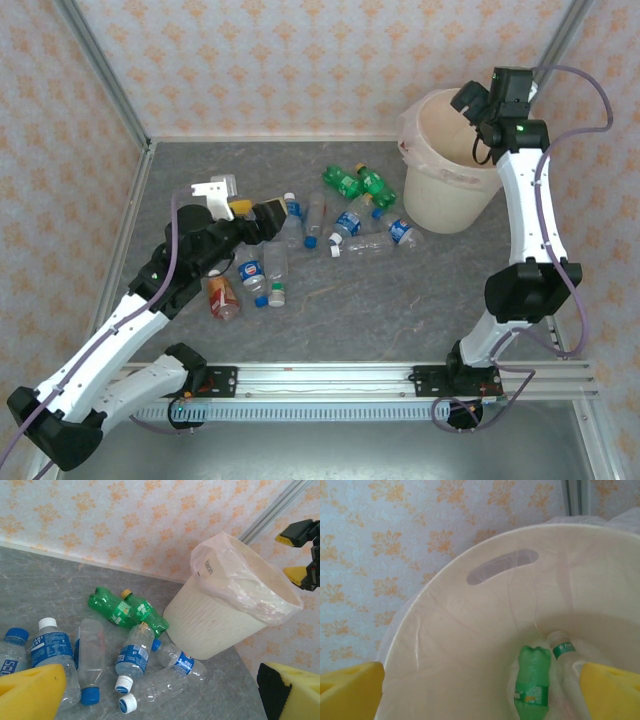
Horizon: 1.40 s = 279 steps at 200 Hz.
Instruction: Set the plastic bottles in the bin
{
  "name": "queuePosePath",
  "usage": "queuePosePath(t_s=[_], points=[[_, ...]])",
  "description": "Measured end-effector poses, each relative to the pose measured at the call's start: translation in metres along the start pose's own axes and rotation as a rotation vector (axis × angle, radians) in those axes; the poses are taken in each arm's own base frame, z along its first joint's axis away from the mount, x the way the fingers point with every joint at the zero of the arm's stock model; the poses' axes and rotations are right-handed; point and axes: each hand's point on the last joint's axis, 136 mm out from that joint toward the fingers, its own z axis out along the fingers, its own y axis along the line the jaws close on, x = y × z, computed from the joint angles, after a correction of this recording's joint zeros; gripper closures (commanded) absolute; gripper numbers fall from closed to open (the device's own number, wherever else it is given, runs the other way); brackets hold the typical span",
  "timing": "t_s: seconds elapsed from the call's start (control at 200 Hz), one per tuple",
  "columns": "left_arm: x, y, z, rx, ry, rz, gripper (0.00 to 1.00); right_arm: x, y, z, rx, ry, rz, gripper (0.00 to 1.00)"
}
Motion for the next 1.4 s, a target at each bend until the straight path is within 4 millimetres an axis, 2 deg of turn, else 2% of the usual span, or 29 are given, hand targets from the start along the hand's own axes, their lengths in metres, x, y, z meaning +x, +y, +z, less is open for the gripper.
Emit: queuePosePath(t_s=[0.185,0.36,0.501,0.691,0.926,1.061,1.226,1.397], points=[[0.004,0.008,0.005,-0.039,0.012,-0.007,0.01,0.013,0.006,-0.02,-0.056,0.026,-0.007,0.0],[0.005,0.021,0.004,-0.108,0.004,-0.03,0.01,0.024,0.041,-0.052,-0.162,0.025,-0.057,0.0],[0.012,0.042,0.0,-0.211,0.014,-0.074,0.01,0.049,0.07,-0.073,-0.252,0.057,-0.103,0.0],[0.027,0.075,-0.01,-0.379,0.026,-0.149,0.01,0.087,0.094,-0.085,-0.33,0.12,-0.152,0.0],[0.059,0.12,-0.033,-0.591,0.074,-0.229,0.01,0.132,0.12,-0.097,-0.417,0.192,-0.247,0.0],[0.084,0.154,-0.049,-0.726,0.106,-0.289,0.01,0.154,0.133,-0.104,-0.469,0.226,-0.295,0.0],[0.115,0.197,-0.074,-0.876,0.135,-0.378,0.01,0.167,0.129,-0.107,-0.489,0.251,-0.302,0.0],[0.144,0.215,-0.083,-0.922,0.197,-0.439,0.01,0.167,0.129,-0.111,-0.505,0.251,-0.311,0.0]])
